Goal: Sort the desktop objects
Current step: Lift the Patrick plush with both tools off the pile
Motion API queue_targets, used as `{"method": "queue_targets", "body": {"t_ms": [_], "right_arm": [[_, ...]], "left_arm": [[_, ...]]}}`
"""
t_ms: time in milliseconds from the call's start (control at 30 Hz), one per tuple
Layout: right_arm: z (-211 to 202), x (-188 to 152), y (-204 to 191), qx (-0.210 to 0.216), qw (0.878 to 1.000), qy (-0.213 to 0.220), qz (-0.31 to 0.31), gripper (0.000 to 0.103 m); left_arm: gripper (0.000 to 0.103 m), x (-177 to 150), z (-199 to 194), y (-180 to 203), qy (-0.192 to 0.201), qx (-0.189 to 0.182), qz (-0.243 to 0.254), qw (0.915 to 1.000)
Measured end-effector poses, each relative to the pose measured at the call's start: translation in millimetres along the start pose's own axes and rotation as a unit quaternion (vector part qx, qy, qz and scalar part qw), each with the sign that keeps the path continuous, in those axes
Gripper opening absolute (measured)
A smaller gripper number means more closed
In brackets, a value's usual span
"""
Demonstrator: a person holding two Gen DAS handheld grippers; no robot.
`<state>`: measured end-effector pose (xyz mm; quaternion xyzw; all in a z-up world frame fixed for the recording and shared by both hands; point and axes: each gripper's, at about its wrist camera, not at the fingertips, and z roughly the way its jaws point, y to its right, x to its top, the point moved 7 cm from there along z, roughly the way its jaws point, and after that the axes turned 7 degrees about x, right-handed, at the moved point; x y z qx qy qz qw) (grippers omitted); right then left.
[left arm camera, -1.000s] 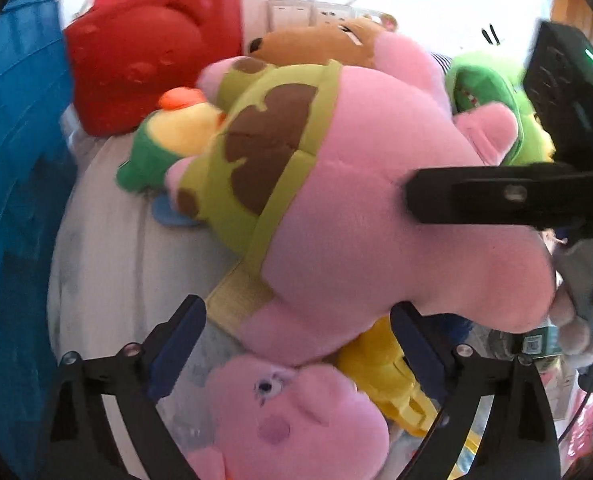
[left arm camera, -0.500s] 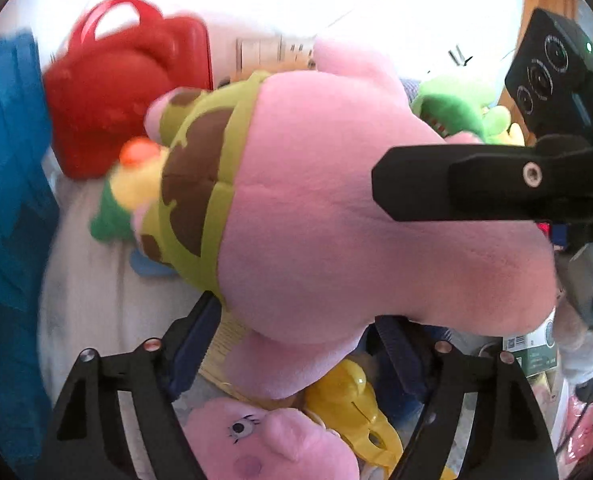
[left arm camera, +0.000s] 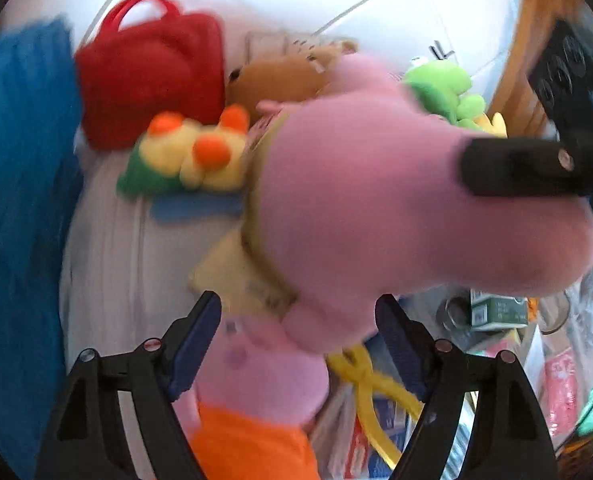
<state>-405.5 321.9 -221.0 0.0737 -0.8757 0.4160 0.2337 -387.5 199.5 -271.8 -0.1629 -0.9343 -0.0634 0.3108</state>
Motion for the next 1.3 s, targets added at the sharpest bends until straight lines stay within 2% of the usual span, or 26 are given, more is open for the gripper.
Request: {"method": "queue_targets", "body": {"t_ms": [100, 167, 300, 467, 633, 767, 900, 1000, 1133, 1300], "right_arm": [[0, -9, 20, -0.009, 1.0, -0.008, 0.025, 0.097], [-2, -14, 34, -0.004, 0.999, -0.007, 0.044, 0.1], [-12, -5, 56, 0.017, 0.996, 0.036, 0.082, 0.103], [-5, 6, 70, -0.005, 0.997, 0.02, 0.079, 0.103], [18, 17, 80, 0.006, 0.998, 0.001, 0.066, 0.103], [29, 19, 88, 0.013, 0.997, -0.012, 0.069, 0.103], [31, 17, 73, 0.032, 0.998, -0.018, 0.045, 0.103], [26, 18, 59, 0.052, 0.998, -0.009, 0.033, 0.103], [7, 25, 28, 0.08, 0.997, 0.015, 0.005, 0.103], [-18, 34, -12, 0.114, 0.992, 0.044, -0.03, 0.103]], "left_arm": [[0.09, -2, -8, -16, 0.005, 0.016, -0.029, 0.9994], [0.1, 7, -14, -23, 0.02, 0.019, -0.048, 0.9985], [0.103, 31, -12, -24, 0.035, 0.011, -0.078, 0.9963], [0.103, 50, 6, -5, 0.023, -0.056, -0.098, 0.9934], [0.103, 43, 40, 37, -0.003, -0.122, -0.041, 0.9917], [0.103, 47, 58, 43, 0.0, -0.138, -0.044, 0.9894], [0.103, 56, 50, 51, 0.033, -0.128, -0.012, 0.9912], [0.103, 64, 34, 44, 0.054, -0.134, -0.02, 0.9893], [0.103, 74, 1, 43, 0.088, -0.116, -0.003, 0.9893], [0.103, 86, -56, 35, 0.14, -0.102, 0.008, 0.9848]]}}
